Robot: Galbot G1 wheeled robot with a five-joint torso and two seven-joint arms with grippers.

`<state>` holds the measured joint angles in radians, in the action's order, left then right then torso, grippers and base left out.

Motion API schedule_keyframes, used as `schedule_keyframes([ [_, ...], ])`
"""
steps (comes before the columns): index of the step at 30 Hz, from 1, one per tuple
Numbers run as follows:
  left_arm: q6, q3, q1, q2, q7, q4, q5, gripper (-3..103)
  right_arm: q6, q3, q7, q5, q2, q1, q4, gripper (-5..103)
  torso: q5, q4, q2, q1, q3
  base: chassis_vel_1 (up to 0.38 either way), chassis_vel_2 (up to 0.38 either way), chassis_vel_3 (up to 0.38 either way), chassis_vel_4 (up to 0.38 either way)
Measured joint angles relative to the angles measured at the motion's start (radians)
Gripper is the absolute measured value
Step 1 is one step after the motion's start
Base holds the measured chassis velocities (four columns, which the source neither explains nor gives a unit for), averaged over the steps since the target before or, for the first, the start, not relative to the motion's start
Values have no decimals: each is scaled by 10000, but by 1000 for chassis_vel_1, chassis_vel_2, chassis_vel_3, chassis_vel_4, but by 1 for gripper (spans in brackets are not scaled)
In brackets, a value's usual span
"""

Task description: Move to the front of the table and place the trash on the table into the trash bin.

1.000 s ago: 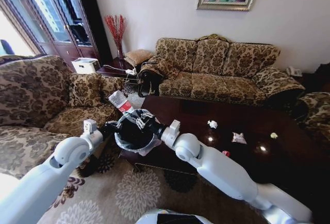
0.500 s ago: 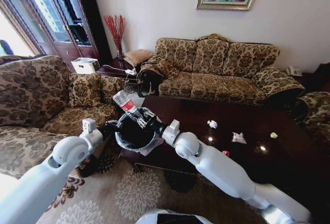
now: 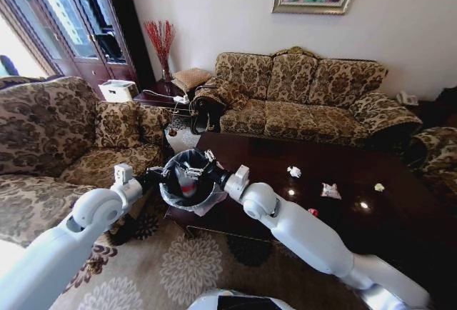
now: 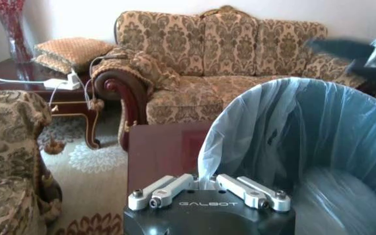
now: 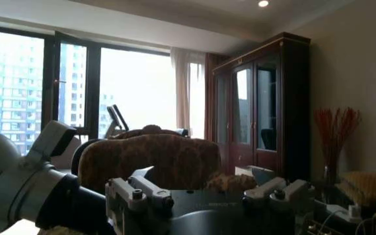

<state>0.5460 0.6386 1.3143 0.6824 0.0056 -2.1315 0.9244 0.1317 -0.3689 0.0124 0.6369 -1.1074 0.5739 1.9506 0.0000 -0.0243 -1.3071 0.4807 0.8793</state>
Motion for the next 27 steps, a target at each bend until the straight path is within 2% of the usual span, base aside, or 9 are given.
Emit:
schedule_keyframes([
  [3, -105, 4, 6, 215, -1, 153, -333, 0, 180, 297, -383, 164, 102, 135, 297, 97, 0, 0, 0, 0, 0, 0, 0, 0, 0],
  [5, -480, 101, 46, 577, 42, 498, -1290, 0, 596, 960, -775, 347, 453, 488, 692, 100, -3, 0, 0, 0, 0, 0, 0, 0, 0],
  [8, -653, 221, 88, 835, 89, 633, -1795, 0, 776, 1555, -853, 339, 763, 930, 844, 100, 3, -3, 0, 1, 0, 0, 0, 0, 0],
  [13, -1362, 381, 337, 1777, -28, 741, -2695, 0, 716, 3708, -1245, -5, 1754, 3464, 1127, 100, 5, 6, 0, 1, 0, 0, 0, 0, 0],
  [15, -1409, 380, 372, 1855, -24, 725, -2713, 0, 695, 3943, -1339, -69, 1812, 3777, 1151, 100, 4, 7, 0, 0, 0, 0, 0, 0, 0],
  [16, -1489, 340, 429, 2045, -19, 649, -2772, 0, 715, 4683, -1415, -378, 1846, 4632, 1181, 100, 3, 4, 0, -1, -1, 0, 0, 0, 0],
  [19, -1580, 271, 463, 2236, -21, 575, -2906, 0, 747, 5517, -1356, -866, 1690, 5549, 1100, 100, 2, 3, -1, -2, -2, 0, 0, 0, 0],
  [21, -1698, 195, 509, 2420, -2, 566, -3179, 0, 537, 6537, -985, -1408, 1133, 6831, 764, 100, 5, 3, 0, -1, -2, 0, 0, 0, 0],
  [27, -1706, 162, 728, 2670, 226, 441, -3616, 0, -49, 7864, -320, -2238, 157, 8127, 262, 100, 0, 1, -1, -2, -2, 0, 0, 0, 0],
])
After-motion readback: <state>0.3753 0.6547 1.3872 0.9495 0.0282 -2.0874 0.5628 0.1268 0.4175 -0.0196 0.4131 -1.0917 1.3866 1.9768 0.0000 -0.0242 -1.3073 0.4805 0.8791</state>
